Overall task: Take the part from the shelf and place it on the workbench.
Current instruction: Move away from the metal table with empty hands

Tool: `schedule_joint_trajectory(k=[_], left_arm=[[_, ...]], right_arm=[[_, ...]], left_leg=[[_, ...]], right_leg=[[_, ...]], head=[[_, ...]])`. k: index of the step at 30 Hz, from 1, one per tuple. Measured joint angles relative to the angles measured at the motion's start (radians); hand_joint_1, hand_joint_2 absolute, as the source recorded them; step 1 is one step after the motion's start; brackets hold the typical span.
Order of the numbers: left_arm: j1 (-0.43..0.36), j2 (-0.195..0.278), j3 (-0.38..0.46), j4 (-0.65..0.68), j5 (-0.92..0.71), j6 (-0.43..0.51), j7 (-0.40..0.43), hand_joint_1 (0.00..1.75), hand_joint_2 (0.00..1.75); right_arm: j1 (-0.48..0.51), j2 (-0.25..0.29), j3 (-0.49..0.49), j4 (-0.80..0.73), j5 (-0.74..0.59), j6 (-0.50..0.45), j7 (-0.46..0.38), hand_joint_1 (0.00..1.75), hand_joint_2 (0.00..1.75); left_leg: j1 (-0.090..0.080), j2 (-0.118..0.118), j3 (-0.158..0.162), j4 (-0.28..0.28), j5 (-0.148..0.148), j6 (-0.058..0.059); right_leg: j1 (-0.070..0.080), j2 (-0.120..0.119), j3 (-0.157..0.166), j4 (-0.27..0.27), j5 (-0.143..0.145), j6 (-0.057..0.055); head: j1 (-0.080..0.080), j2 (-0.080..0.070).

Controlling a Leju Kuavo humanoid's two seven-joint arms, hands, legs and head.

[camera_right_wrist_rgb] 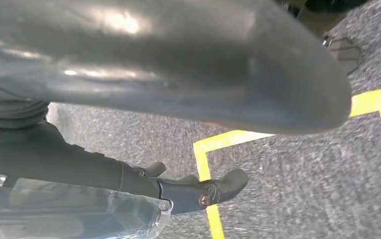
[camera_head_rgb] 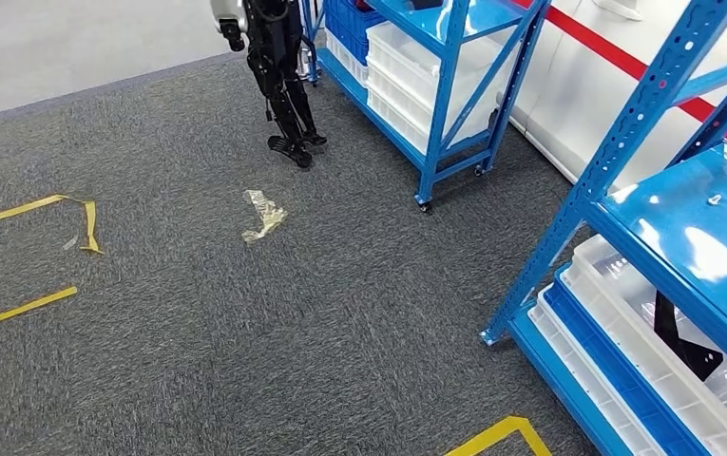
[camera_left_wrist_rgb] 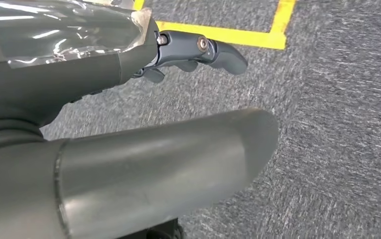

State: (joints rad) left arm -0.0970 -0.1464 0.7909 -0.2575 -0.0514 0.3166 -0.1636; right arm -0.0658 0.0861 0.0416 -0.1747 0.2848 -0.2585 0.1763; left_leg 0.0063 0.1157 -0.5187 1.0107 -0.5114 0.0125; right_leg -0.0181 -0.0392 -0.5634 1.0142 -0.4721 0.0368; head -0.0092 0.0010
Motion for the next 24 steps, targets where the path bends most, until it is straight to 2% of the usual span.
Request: schedule_joint_trajectory(k=[1, 2, 4, 5, 6, 7, 8, 9, 10, 11, 12, 13, 14, 15, 17, 18, 19, 20, 21, 22, 23, 24], left_arm=[[-0.001, 0.0, 0.001, 0.0, -0.001, 0.0, 0.001, 0.0, 0.0], [-0.001, 0.0, 0.003, -0.001, -0.003, 0.0, 0.002, 0.0, 0.0], [0.002, 0.0, 0.007, 0.0, -0.005, 0.0, 0.003, 0.0, 0.0], [0.004, 0.0, 0.01, 0.0, -0.006, 0.0, 0.004, 0.0, 0.0], [0.006, 0.0, 0.012, 0.0, -0.006, 0.0, 0.005, 0.0, 0.0], [0.007, 0.001, 0.014, 0.0, -0.006, 0.0, 0.005, 0.0, 0.0], [0.007, 0.001, 0.016, 0.0, -0.006, 0.0, 0.005, 0.0, 0.0], [0.007, 0.002, 0.019, 0.0, -0.006, 0.001, 0.005, 0.0, 0.0], [0.007, 0.002, 0.022, 0.0, -0.006, 0.001, 0.005, 0.0, 0.0], [0.007, 0.002, 0.024, 0.0, -0.006, 0.001, 0.005, 0.0, 0.0], [0.007, 0.002, 0.027, 0.0, -0.006, 0.001, 0.005, 0.0, 0.0], [0.006, 0.002, 0.03, 0.0, -0.006, 0.001, 0.005, 0.0, 0.0], [0.006, 0.002, 0.033, 0.0, -0.006, 0.002, 0.005, 0.0, 0.0], [0.005, 0.002, 0.035, -0.001, -0.006, 0.002, 0.005, 0.0, 0.0], [0.004, 0.002, 0.038, -0.001, -0.006, 0.002, 0.004, 0.0, 0.0], [0.005, 0.002, 0.039, -0.001, -0.006, 0.002, 0.004, 0.0, 0.0], [0.006, 0.003, 0.041, -0.001, -0.006, 0.002, 0.003, 0.0, 0.0], [0.006, 0.003, 0.041, -0.001, -0.006, 0.002, 0.003, 0.0, 0.0], [0.006, 0.003, 0.042, -0.001, -0.006, 0.002, 0.003, 0.0, 0.0], [0.006, 0.003, 0.042, -0.001, -0.007, 0.002, 0.003, 0.0, 0.0], [0.006, 0.003, 0.043, -0.001, -0.007, 0.002, 0.003, 0.0, 0.0], [0.005, 0.003, 0.043, -0.001, -0.008, 0.002, 0.003, 0.0, 0.0]], right_arm=[[0.0, -0.002, 0.0, 0.0, 0.0, 0.0, 0.002, 0.0, 0.0], [-0.001, -0.003, 0.0, 0.0, 0.001, 0.001, 0.003, 0.0, 0.0], [-0.002, -0.005, 0.0, 0.0, 0.001, 0.002, 0.004, 0.0, 0.0], [-0.003, -0.005, 0.0, 0.0, 0.002, 0.004, 0.004, 0.0, 0.0], [-0.002, -0.005, 0.0, 0.0, 0.003, 0.005, 0.004, 0.0, 0.0], [-0.002, -0.005, 0.0, 0.0, 0.006, 0.007, 0.004, 0.0, 0.0], [-0.002, -0.006, 0.001, 0.0, 0.008, 0.007, 0.005, 0.0, 0.0], [-0.003, -0.006, 0.001, 0.0, 0.012, 0.008, 0.006, 0.0, 0.0], [-0.005, -0.006, 0.001, 0.0, 0.015, 0.009, 0.008, 0.0, 0.0], [-0.007, -0.005, 0.002, 0.0, 0.019, 0.009, 0.009, 0.0, 0.0], [-0.009, -0.005, 0.003, 0.0, 0.021, 0.01, 0.011, 0.0, 0.0], [-0.011, -0.005, 0.003, -0.001, 0.023, 0.01, 0.012, 0.0, 0.0], [-0.011, -0.005, 0.004, -0.001, 0.024, 0.01, 0.013, 0.0, 0.0], [-0.01, -0.005, 0.005, -0.001, 0.025, 0.01, 0.014, 0.0, 0.0], [-0.01, -0.005, 0.007, -0.001, 0.025, 0.01, 0.016, 0.0, 0.0], [-0.013, -0.005, 0.007, -0.001, 0.025, 0.01, 0.017, 0.0, 0.0], [-0.015, -0.005, 0.008, -0.001, 0.025, 0.01, 0.017, 0.0, 0.0], [-0.017, -0.004, 0.008, -0.002, 0.025, 0.01, 0.017, 0.0, 0.0], [-0.017, -0.004, 0.008, -0.002, 0.025, 0.01, 0.017, 0.0, 0.0], [-0.016, -0.005, 0.008, -0.002, 0.025, 0.01, 0.017, 0.0, 0.0], [-0.015, -0.006, 0.008, -0.002, 0.026, 0.01, 0.018, 0.0, 0.0], [-0.014, -0.006, 0.008, -0.002, 0.028, 0.01, 0.019, 0.0, 0.0]], left_leg=[[0.004, -0.017, -0.005, 0.016, -0.015, -0.006], [0.007, -0.045, -0.021, 0.057, -0.043, -0.01], [0.01, -0.099, -0.082, 0.186, -0.112, -0.014], [0.01, -0.111, -0.114, 0.25, -0.136, -0.014], [0.01, -0.115, -0.133, 0.283, -0.139, -0.013], [0.011, -0.118, -0.136, 0.279, -0.123, -0.012], [0.012, -0.122, -0.119, 0.238, -0.089, -0.01], [0.014, -0.136, -0.088, 0.17, -0.049, -0.008], [0.017, -0.162, -0.057, 0.101, -0.018, -0.008], [0.019, -0.183, -0.034, 0.049, 0.002, -0.007], [0.018, -0.198, -0.022, 0.019, 0.009, -0.005], [0.015, -0.202, -0.02, 0.011, 0.008, -0.003], [0.012, -0.188, -0.02, 0.009, 0.011, 0.003], [0.011, -0.176, -0.019, 0.004, 0.015, 0.011], [0.01, -0.149, -0.017, -0.007, 0.024, 0.027], [0.01, -0.134, -0.017, -0.009, 0.026, 0.032], [0.008, -0.119, -0.018, -0.01, 0.026, 0.035], [0.006, -0.102, -0.019, -0.01, 0.026, 0.036], [0.006, -0.087, -0.02, -0.01, 0.025, 0.036], [0.005, -0.074, -0.02, -0.009, 0.025, 0.036], [0.005, -0.061, -0.019, -0.009, 0.024, 0.035], [0.006, -0.05, -0.018, -0.009, 0.022, 0.032]], right_leg=[[-0.003, 0.011, 0.001, -0.001, 0.002, -0.007], [-0.007, 0.022, 0.003, -0.003, 0.004, -0.015], [-0.007, 0.044, 0.0, -0.003, 0.007, -0.026], [-0.005, 0.058, -0.001, -0.003, 0.008, -0.028], [-0.003, 0.071, -0.001, -0.003, 0.009, -0.029], [-0.002, 0.085, -0.001, -0.002, 0.009, -0.029], [-0.002, 0.099, 0.001, -0.002, 0.009, -0.029], [-0.002, 0.113, 0.002, -0.002, 0.01, -0.028], [0.0, 0.125, 0.002, 0.0, 0.01, -0.026], [0.002, 0.137, 0.001, 0.001, 0.01, -0.022], [0.004, 0.147, -0.003, 0.001, 0.012, -0.016], [0.004, 0.157, -0.008, 0.0, 0.015, -0.009], [0.002, 0.168, -0.014, -0.003, 0.018, -0.001], [0.0, 0.164, -0.02, -0.001, 0.019, 0.005], [0.002, 0.117, -0.049, 0.044, -0.007, 0.006], [0.003, 0.085, -0.074, 0.098, -0.034, 0.002], [0.004, 0.064, -0.108, 0.166, -0.065, -0.001], [0.003, 0.056, -0.139, 0.232, -0.092, -0.001], [0.002, 0.053, -0.159, 0.277, -0.106, 0.002], [0.001, 0.05, -0.159, 0.284, -0.104, 0.009], [0.0, 0.044, -0.137, 0.248, -0.088, 0.018], [-0.001, 0.031, -0.099, 0.179, -0.064, 0.027]], head=[[-0.001, 0.0], [-0.001, 0.0], [-0.003, 0.0], [-0.003, 0.0], [-0.003, 0.0], [-0.003, 0.0], [-0.003, 0.0], [-0.003, 0.0], [-0.003, 0.0], [-0.002, 0.0], [-0.002, 0.0], [-0.002, 0.0], [-0.001, 0.0], [-0.001, 0.0], [0.001, 0.0], [0.002, 0.0], [0.003, 0.0], [0.003, 0.0], [0.003, 0.0], [0.004, 0.0], [0.004, 0.0], [0.004, 0.0]])
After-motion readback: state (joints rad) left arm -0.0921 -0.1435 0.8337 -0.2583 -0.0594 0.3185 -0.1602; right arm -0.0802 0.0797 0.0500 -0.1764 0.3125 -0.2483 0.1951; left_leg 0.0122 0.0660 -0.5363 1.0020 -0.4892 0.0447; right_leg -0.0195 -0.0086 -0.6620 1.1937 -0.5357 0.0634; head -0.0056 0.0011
